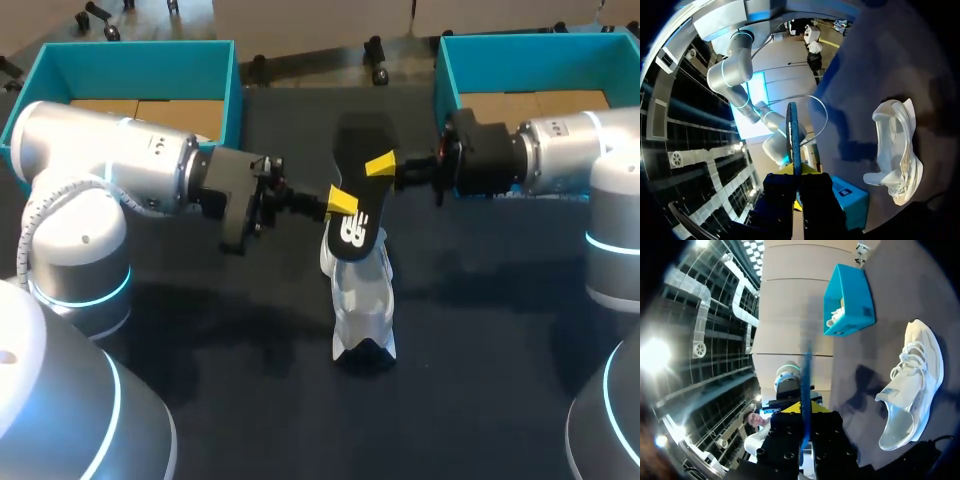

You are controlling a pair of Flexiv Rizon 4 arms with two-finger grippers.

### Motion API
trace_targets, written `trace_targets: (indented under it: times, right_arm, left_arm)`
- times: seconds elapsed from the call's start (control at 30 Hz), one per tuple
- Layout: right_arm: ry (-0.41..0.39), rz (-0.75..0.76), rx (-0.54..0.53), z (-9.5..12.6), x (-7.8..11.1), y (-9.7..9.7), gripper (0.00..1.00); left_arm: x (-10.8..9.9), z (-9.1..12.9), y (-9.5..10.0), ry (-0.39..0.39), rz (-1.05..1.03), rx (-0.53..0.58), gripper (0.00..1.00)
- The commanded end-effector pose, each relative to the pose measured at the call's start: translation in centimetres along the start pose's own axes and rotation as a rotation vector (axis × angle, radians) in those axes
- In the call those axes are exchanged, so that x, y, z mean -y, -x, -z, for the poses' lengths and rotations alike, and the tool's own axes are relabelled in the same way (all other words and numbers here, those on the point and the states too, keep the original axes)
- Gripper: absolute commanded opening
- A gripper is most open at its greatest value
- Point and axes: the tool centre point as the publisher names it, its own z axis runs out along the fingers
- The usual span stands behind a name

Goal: Take the shoe out of the shoebox, open the shoe tongue, remove and reinsert the insole, then place the shoe into the shoebox

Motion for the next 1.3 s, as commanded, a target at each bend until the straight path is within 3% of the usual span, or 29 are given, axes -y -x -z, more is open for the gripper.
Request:
trace_targets:
  times: [0.03, 0.4, 0.7, 1.3]
  right_arm:
    - [0.016, 0.011, 0.008, 0.0, 0.4, -0.2, 0.00]
    - [0.033, 0.017, 0.014, 0.6, 0.3, 0.5, 0.00]
    - [0.040, -0.003, 0.001, 0.8, 0.4, 1.8, 0.00]
    - [0.010, -0.025, -0.002, -0.1, 0.0, 3.2, 0.00]
  left_arm:
    - [0.3, 0.2, 0.0, -0.002, 0.015, -0.010, 1.00]
    - [0.3, 2.3, -0.2, -0.020, 0.055, -0.099, 1.00]
    - [-0.5, 4.3, -1.2, -0.031, 0.090, -0.333, 1.00]
    - [-3.1, 5.1, -0.1, -0.087, 0.116, -0.764, 1.00]
